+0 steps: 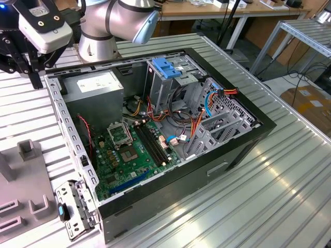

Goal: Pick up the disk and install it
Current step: 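Reach for the disk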

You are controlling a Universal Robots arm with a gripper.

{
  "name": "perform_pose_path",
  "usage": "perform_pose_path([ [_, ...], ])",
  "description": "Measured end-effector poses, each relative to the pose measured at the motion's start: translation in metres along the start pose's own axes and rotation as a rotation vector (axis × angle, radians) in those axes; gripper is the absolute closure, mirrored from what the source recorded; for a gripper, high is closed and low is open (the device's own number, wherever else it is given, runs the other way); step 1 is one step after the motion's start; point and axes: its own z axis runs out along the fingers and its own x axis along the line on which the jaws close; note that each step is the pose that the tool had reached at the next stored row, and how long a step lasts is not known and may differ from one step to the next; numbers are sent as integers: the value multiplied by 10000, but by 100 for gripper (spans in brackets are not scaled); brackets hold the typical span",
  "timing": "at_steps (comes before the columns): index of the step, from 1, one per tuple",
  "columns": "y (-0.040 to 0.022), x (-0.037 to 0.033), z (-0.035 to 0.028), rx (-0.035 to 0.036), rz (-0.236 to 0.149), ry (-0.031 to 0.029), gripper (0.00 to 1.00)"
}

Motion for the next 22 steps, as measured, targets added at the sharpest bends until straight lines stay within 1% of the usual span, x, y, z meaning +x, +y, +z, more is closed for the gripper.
perform_pose_path([
  [5, -4, 50, -1, 0, 0, -1, 89],
  [8, -8, 104, -2, 0, 0, 0, 89],
  [16, -13, 168, -4, 0, 0, -1, 89],
  [18, -15, 203, -5, 0, 1, 0, 89],
  [22, -18, 244, -6, 0, 0, 0, 89],
])
